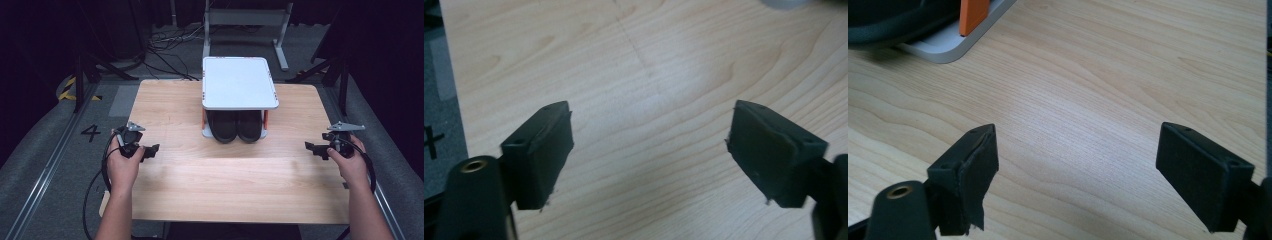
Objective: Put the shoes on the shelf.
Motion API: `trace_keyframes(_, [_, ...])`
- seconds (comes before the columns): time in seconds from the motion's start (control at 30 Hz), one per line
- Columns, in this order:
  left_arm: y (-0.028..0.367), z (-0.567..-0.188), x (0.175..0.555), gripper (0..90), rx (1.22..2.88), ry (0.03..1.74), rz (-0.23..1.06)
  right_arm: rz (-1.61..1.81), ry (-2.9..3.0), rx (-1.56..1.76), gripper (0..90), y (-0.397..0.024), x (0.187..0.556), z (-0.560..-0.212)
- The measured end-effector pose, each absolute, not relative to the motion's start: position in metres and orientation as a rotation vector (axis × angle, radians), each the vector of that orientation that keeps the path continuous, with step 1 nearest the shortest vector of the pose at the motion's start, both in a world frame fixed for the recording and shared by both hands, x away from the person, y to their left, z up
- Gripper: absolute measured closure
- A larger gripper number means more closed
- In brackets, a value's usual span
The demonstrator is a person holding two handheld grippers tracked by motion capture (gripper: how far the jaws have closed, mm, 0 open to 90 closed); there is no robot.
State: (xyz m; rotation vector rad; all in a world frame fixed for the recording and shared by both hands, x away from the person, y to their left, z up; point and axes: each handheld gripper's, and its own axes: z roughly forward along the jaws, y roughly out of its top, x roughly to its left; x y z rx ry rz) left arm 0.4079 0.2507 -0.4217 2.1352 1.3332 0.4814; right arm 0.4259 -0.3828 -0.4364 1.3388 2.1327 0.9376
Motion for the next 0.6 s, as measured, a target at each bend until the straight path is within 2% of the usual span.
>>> trace_keyframes(0.2, [0.254, -0.435, 0.411, 23.0, 2.141, 1.319, 0.455, 0.969, 2.12, 1.382, 20.8, -0.39, 0.433, -0.466])
trace_keyframes(0.37, [0.261, -0.449, 0.413, 24.1, 2.12, 1.306, 0.411, 0.943, 2.129, 1.375, 21.9, -0.39, 0.437, -0.474])
trace_keyframes(0.6, [0.268, -0.453, 0.408, 23.1, 2.086, 1.309, 0.439, 0.947, 2.124, 1.37, 21.9, -0.387, 0.442, -0.48])
